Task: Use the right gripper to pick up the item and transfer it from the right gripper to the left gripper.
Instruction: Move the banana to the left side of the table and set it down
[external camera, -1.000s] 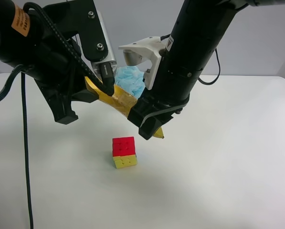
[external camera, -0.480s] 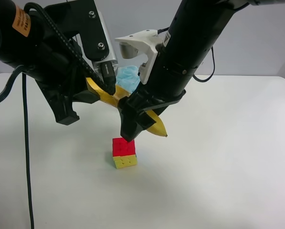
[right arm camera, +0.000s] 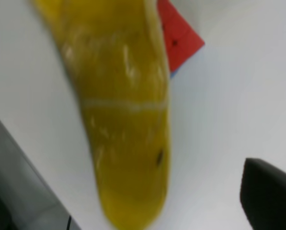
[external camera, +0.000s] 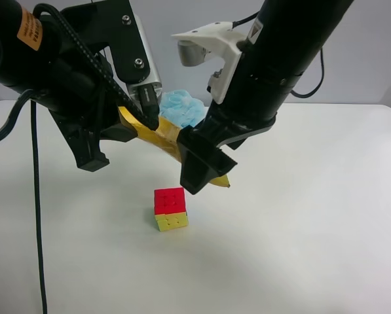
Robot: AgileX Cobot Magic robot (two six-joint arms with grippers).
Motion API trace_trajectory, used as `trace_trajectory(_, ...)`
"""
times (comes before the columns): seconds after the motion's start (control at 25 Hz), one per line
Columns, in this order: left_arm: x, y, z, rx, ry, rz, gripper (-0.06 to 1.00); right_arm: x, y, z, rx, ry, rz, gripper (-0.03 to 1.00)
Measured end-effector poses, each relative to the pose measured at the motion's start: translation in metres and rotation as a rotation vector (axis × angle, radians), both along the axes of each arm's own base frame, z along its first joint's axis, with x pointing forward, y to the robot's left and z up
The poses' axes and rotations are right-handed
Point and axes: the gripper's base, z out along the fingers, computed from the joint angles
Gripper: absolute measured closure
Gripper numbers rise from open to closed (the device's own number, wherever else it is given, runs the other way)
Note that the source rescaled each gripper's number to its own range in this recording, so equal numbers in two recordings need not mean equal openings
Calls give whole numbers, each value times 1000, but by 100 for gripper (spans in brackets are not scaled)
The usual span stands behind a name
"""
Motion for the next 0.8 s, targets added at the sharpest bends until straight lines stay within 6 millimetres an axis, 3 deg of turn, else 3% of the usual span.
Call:
trace_trajectory(0.48,0,0,0,-4,-3,0,93,-48,-44,65,129,-90,-98,-3)
trace_trajectory(0.6,0,0,0,-4,-3,0,93,-69,-63,65,141,-102,-108,-3)
trace_trajectory(0.8,0,0,0,-4,-3,0,93,-112,-104,39,120,-100,-111,-3)
